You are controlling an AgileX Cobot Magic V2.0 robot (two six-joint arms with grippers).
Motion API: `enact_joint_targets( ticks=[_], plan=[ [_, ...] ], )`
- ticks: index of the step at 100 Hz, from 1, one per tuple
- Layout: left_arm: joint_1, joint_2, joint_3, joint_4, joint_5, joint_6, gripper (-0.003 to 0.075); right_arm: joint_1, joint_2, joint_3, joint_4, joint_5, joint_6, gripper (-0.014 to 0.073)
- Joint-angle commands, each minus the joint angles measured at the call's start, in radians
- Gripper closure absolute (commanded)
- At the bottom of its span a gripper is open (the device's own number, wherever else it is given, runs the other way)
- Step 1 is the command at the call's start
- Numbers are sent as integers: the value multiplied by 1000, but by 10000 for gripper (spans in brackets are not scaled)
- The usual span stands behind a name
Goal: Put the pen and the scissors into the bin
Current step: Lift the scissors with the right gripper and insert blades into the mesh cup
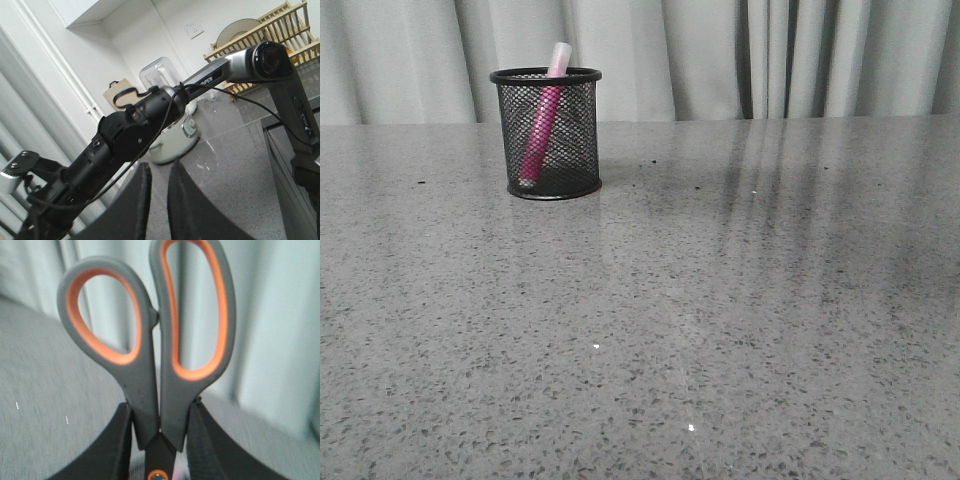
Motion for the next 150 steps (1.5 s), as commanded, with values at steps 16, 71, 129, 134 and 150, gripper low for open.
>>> enact_joint_targets(
  ticks=[16,71,129,134,150],
  plan=[
    [-7,6,-21,-48,-16,-81,657,-56,115,-26,-81,-409,0,662],
    [-5,-29,-21,23,-15,-93,657,-122,287,-26,-35,-524,0,662],
    [-5,-29,-21,87,-22,-93,657,-127,346,137,7,-602,0,662],
    [-5,-29,-21,87,-22,-93,657,-127,349,146,25,-595,0,662],
    [-5,-29,-19,99,-22,-121,657,-127,349,152,86,-593,0,662]
  ],
)
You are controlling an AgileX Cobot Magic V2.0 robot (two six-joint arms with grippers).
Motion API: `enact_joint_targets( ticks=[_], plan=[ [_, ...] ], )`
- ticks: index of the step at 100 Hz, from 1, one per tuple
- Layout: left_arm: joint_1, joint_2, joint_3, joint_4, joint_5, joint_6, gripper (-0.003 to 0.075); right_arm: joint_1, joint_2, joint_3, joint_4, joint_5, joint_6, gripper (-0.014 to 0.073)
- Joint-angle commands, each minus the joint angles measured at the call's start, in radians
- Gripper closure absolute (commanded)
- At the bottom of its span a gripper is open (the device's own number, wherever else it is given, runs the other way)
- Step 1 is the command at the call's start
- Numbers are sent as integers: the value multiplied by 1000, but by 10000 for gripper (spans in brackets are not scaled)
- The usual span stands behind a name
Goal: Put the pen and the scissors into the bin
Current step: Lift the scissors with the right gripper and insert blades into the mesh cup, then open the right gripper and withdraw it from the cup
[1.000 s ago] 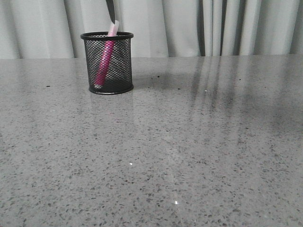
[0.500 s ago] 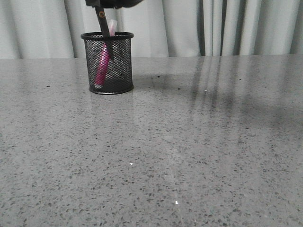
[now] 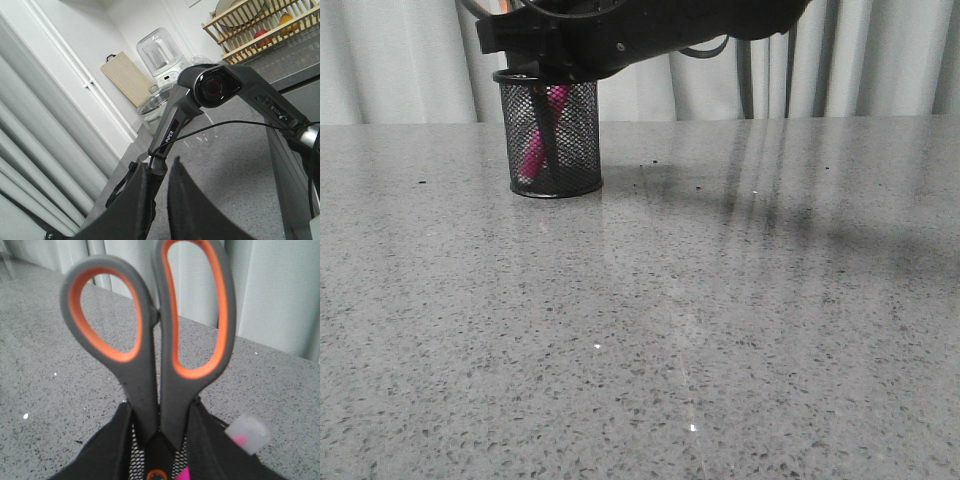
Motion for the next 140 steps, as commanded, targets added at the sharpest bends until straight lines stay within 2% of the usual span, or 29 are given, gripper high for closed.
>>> enact_joint_targets(
  ticks=[1,10,14,21,38,45,52,65,72,77,84,89,94,96,109,117,122,132,140],
  plan=[
    [-5,12,-19,-40,-52,-30,657,-6,-39,-10,49,-31,-3,662],
    [-5,12,-19,-36,-52,-44,657,-6,-39,-10,65,-40,-3,655],
    [-5,12,-19,-36,-52,-44,657,-6,-39,-10,65,-40,-3,626],
    [-5,12,-19,-36,-52,-54,657,-6,-39,-10,65,-40,-3,525],
    [-5,12,-19,-36,-52,-77,657,-6,-54,-10,66,-42,-3,165],
    [-5,12,-19,-34,-54,-77,657,-6,-73,-10,66,-44,-3,80],
    [-5,12,-19,-32,-77,-77,657,-6,-102,-10,66,-49,-3,56],
    [-5,12,-19,-32,-134,-77,657,-6,-183,-10,66,-12,-3,57],
    [-5,12,-18,-30,-152,-78,657,-4,-247,-10,66,62,-3,62],
    [-5,5,-7,-30,-173,-92,657,0,-298,-10,66,142,-3,105],
    [-5,-19,28,-30,-234,-111,657,12,-376,-10,66,270,-3,249],
    [-5,-47,68,-30,-305,-127,657,21,-446,1,66,365,-3,410],
    [-5,-84,119,-30,-378,-134,657,34,-515,29,66,455,-3,621],
    [-5,-102,144,-30,-416,-143,657,41,-546,48,66,482,-3,673],
    [-5,-241,328,-35,-668,-265,658,97,-770,252,36,524,-3,647],
    [-5,-311,432,-57,-759,-302,660,135,-919,400,-11,522,-3,647],
    [-5,-355,491,-69,-779,-303,669,150,-1014,489,-43,535,-3,647],
    [-5,-425,584,-69,-772,-303,741,151,-1196,633,-60,604,-3,647],
    [-5,-447,639,-88,-754,-304,739,150,-1328,712,-62,655,-3,647]
  ],
)
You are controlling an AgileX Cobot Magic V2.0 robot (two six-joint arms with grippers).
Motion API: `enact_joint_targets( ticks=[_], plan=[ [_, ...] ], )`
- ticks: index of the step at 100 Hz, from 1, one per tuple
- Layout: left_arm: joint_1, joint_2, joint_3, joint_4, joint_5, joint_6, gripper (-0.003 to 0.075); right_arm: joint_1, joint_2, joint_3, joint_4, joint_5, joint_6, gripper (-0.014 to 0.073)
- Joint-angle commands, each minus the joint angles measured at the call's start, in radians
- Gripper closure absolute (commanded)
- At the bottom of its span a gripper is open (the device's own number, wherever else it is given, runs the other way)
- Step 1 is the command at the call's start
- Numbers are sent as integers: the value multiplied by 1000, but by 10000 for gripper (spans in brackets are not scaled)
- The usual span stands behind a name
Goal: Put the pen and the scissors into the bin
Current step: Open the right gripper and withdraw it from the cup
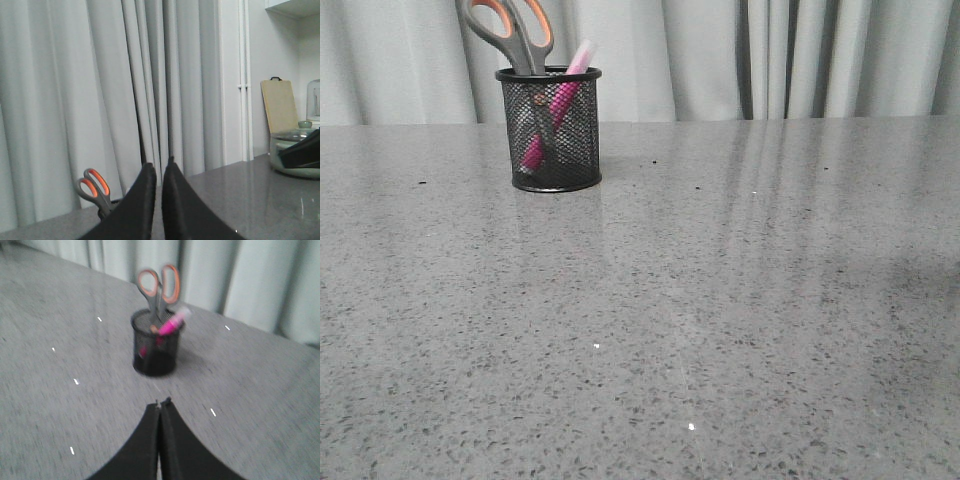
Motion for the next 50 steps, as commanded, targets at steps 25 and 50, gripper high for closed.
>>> enact_joint_targets(
  ticks=[25,50],
  plan=[
    [-5,-8,84,-99,-23,-15,739,0,-542,205,-126,2,-3,647],
    [-5,-8,84,-105,-2,-15,739,0,-616,235,-122,55,-3,648]
  ],
)
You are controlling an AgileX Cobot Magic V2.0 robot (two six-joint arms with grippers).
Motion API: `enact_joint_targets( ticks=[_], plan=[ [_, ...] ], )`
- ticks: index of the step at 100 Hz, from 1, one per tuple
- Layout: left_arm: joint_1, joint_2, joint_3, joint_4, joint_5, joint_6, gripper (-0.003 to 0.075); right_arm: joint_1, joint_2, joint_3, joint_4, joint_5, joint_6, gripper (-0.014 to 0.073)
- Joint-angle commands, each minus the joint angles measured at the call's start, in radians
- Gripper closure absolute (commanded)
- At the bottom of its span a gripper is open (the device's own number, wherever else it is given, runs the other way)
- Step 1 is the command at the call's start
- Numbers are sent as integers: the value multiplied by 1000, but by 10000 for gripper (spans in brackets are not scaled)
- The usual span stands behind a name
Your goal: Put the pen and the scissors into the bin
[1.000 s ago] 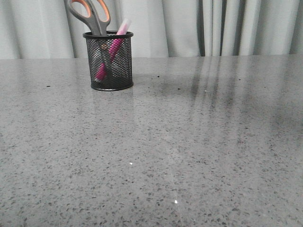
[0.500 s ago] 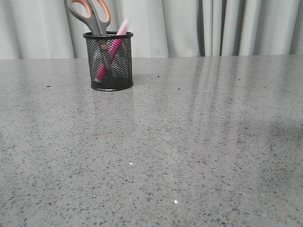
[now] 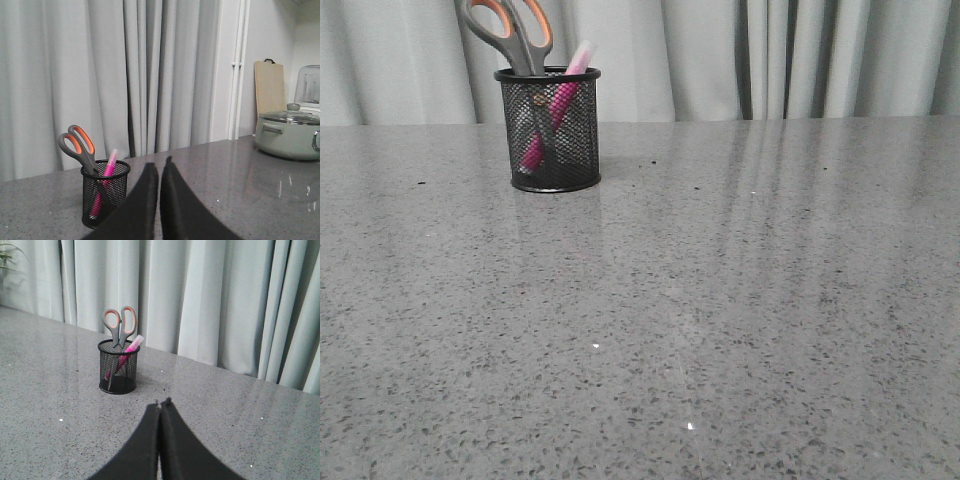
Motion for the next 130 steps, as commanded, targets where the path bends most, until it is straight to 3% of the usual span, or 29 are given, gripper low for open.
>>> enact_joint_targets(
  ticks=[1,67,87,94,104,111,118,130],
  plan=[
    [-5,13,-24,-34,-17,-11,739,0,11,-22,-27,-66,-3,648],
    [-5,13,-19,-34,-21,-11,739,0,11,-22,-27,-67,-3,648],
    [17,-11,-9,205,-42,-20,739,0,11,-22,-27,-67,-3,648],
    [46,-26,3,405,-26,-186,739,0,11,-22,-27,-67,-3,648],
    [100,-42,41,800,-26,-689,739,0,11,-22,-27,-67,-3,648],
    [143,-51,87,1001,-37,-931,739,0,11,-22,-27,-67,-3,648],
    [189,-51,140,1075,-61,-1021,739,0,11,-22,-27,-67,-3,648],
    [252,-51,215,1075,-78,-1034,739,0,11,-22,-27,-65,-3,648]
  ],
)
